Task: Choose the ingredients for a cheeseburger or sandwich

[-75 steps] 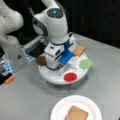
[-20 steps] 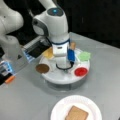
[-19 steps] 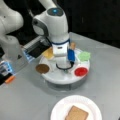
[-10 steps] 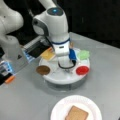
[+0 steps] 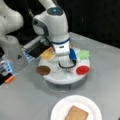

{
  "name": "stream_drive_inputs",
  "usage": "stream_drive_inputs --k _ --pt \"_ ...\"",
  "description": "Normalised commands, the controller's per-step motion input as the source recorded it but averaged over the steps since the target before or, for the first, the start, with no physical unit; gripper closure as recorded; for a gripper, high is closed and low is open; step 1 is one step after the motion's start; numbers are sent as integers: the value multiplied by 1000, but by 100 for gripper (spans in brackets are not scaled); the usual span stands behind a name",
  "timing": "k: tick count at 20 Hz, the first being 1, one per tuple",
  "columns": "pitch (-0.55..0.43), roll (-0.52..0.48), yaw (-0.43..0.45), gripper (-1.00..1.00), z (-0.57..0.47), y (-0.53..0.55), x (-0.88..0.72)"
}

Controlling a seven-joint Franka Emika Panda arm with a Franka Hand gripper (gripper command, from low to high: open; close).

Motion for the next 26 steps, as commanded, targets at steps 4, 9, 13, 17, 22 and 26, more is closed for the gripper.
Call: stream_drive_inputs --k 4,9,13,17,22,26 --pt "-250 -134 598 -100 -404 75 75" --pt "-176 -113 614 -100 -438 51 97" --pt "-96 -76 459 -100 -471 11 106" --pt "-68 -67 360 -100 -498 -11 111" --pt "-79 -85 340 -100 -538 -13 128" --pt "-80 -95 380 -100 -560 -3 144"
